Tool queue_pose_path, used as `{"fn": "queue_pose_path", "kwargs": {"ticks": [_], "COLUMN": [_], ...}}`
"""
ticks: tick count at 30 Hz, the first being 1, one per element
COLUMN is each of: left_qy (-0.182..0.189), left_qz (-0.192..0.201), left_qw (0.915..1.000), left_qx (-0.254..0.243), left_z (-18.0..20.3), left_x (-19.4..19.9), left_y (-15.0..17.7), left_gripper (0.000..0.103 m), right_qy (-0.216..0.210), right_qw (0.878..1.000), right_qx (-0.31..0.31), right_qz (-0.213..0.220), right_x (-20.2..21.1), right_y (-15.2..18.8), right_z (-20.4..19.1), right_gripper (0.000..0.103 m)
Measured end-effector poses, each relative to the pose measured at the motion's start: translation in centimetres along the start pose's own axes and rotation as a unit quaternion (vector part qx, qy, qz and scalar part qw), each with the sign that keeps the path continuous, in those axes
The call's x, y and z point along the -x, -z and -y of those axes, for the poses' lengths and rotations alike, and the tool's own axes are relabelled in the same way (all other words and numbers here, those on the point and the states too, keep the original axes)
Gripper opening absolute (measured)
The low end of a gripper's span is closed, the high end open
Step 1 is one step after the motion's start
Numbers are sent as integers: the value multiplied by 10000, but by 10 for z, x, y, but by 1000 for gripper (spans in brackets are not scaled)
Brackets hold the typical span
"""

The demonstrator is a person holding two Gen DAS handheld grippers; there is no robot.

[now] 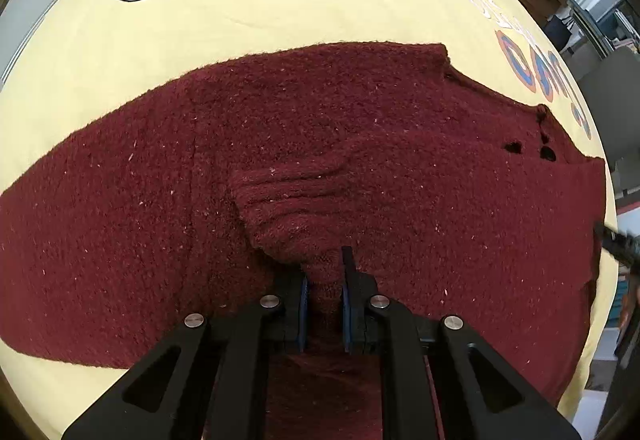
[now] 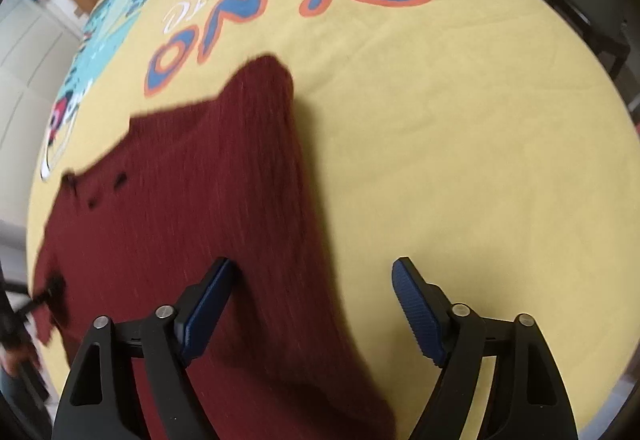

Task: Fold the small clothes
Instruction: 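Lay the held sleeve across the sweater body and open the left gripper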

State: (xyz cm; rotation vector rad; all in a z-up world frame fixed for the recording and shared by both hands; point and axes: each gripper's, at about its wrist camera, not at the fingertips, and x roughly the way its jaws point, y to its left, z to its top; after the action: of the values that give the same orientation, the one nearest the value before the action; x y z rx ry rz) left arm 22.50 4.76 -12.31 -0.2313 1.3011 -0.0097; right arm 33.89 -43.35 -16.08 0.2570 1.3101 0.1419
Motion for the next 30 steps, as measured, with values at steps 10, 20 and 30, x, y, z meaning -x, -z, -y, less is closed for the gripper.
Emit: {"fn": "queue_pose_path", "kwargs": {"ticks": [10,20,30], "left_qy": [-91,-241,-716], "left_qz": [67,189,324], "left_qw": [9997,9989,9960], "left_qx": [-237,-363,-436], "left_z": [14,15,18], "left_x": [-7,-15,-9], "left_y": [5,9,13], "left_gripper": [11,18,52], "right_qy": [403,442,512], "right_qw": [9989,9985,9978], "right_qx": [148,208,304], "right_qz": [162,227,292], "right_x": [-1,-18,-7], "right_y": [-4,4,11], "right_z": [-13,-13,-11], "right_gripper": [17,20,48]}}
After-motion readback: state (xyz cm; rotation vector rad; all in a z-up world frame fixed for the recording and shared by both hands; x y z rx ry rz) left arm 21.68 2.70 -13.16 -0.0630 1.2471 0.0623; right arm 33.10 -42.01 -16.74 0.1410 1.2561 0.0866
